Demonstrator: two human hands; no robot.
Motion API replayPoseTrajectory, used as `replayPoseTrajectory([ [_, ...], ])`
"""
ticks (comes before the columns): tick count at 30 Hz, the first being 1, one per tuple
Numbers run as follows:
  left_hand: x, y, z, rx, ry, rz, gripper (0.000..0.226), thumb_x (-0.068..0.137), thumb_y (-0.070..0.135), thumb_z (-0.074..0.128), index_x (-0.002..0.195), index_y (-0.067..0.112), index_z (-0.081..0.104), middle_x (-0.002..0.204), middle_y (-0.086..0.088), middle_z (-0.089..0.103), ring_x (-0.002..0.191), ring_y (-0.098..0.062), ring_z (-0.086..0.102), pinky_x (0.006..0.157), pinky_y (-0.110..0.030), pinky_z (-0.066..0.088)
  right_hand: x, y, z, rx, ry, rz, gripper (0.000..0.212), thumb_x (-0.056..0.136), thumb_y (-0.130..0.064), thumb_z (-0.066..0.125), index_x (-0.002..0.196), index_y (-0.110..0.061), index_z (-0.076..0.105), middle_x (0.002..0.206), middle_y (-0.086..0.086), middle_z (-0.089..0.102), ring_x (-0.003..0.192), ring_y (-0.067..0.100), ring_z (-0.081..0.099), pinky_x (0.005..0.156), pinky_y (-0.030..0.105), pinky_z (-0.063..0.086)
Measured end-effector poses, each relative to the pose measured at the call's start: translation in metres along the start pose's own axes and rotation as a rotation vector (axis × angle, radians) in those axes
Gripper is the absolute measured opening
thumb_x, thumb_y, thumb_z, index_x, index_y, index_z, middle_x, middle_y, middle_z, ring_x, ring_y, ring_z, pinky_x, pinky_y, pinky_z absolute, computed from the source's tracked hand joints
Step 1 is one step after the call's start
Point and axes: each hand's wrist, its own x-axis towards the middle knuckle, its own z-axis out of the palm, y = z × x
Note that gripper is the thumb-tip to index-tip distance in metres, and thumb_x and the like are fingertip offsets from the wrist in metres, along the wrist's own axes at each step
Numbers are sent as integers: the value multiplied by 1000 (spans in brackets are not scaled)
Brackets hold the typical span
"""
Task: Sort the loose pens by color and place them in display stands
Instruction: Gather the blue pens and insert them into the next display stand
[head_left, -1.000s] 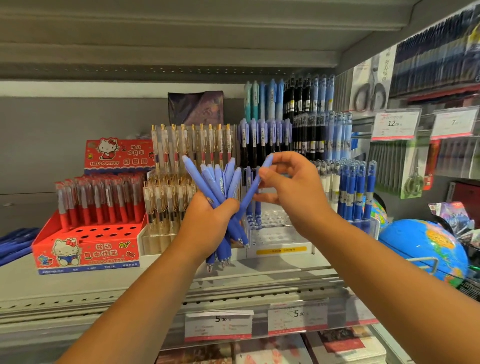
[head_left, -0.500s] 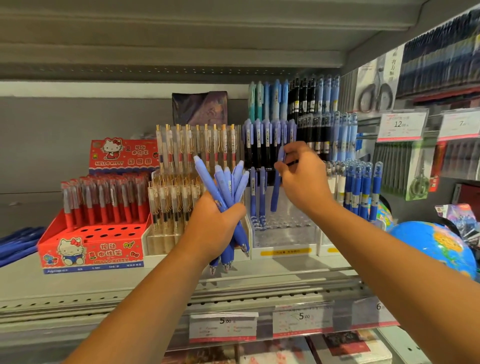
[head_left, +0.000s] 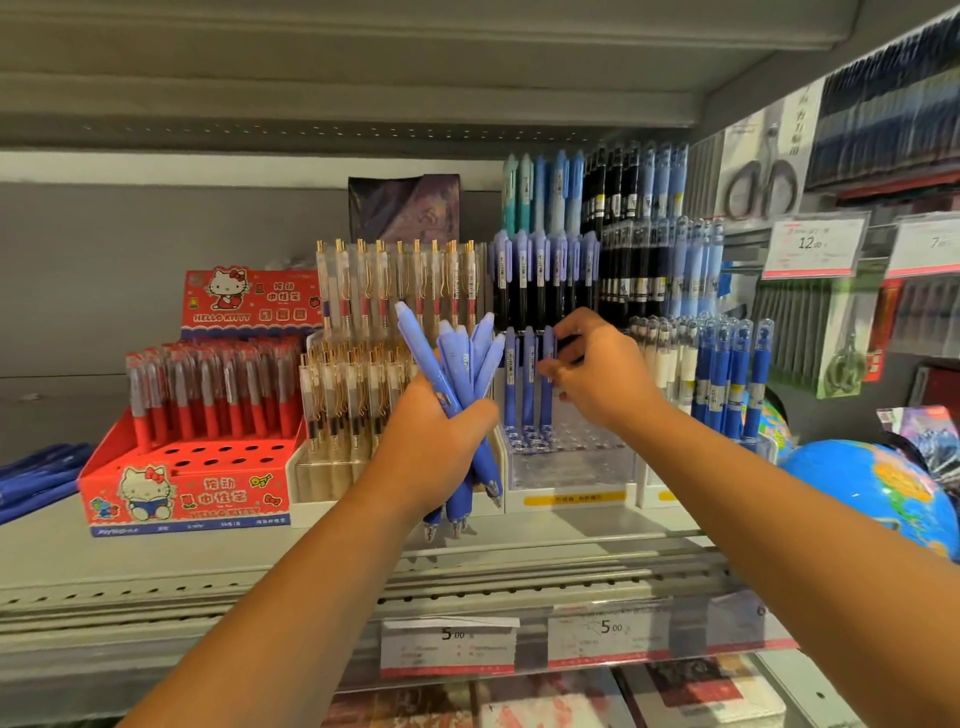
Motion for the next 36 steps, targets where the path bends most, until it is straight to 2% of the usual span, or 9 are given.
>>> replayPoseTrajectory([
  [4,-1,3,1,-15,5,7,65,95,4,57,152,26,32,87,31,65,65,-7,59,64,-37,53,-12,-15,-4,-114,163,-48,33,95,-24,62,125,-18,50,102,3,55,78,16,56,71,34,49],
  [10,1,1,2,-21,47,11,55,94,7,58,146,17,41,82,18,64,61,1,58,55,-22,52,-39,-58,-6,563,-98,37,8,93,-20,65,98,-14,66,93,8,68,69,12,65,52,23,51],
  [13,0,2,2,-36,29,44,48,95,7,57,123,46,50,75,29,65,66,0,58,64,-35,54,-49,-64,-4,624,-170,37,11,90,-14,70,100,-10,66,93,15,67,73,13,67,57,24,53],
  [16,-2,6,2,-32,-1,58,48,96,11,58,105,57,48,78,43,62,72,11,60,73,-25,56,-53,-65,-4,653,-186,64,17,90,-7,68,106,-4,64,89,14,67,70,13,68,60,27,56],
  [18,-2,6,2,-49,4,35,41,96,12,59,105,51,51,77,30,67,70,3,63,71,-29,58,-55,-64,-5,688,-188,85,17,91,-5,67,107,-1,62,86,12,66,68,13,68,64,31,59],
  [22,-4,9,2,-101,43,-25,20,96,15,60,116,14,58,64,-7,58,57,-24,58,60,-47,57,-56,-60,-6,747,-184,115,12,92,-3,64,103,-1,61,87,14,66,66,15,68,68,34,61],
  [25,-4,10,3,-116,16,-30,29,98,14,57,116,35,50,67,-9,58,60,-26,58,65,-46,56,-55,-57,-7,751,-154,133,11,93,-3,63,104,-2,61,91,19,66,71,18,70,66,32,60],
  [31,-5,10,2,-87,6,-52,32,98,9,54,93,39,48,49,-1,57,45,-17,58,53,-35,55,-52,-56,-6,790,-52,134,7,95,-3,59,95,-9,62,83,9,65,70,17,69,63,29,59],
  [36,-3,6,-1,-50,-14,-83,36,98,10,55,129,26,45,50,5,59,46,-15,58,61,-45,52,-44,-57,-13,812,38,156,7,97,-4,57,101,-9,61,89,6,62,76,15,65,66,30,60],
])
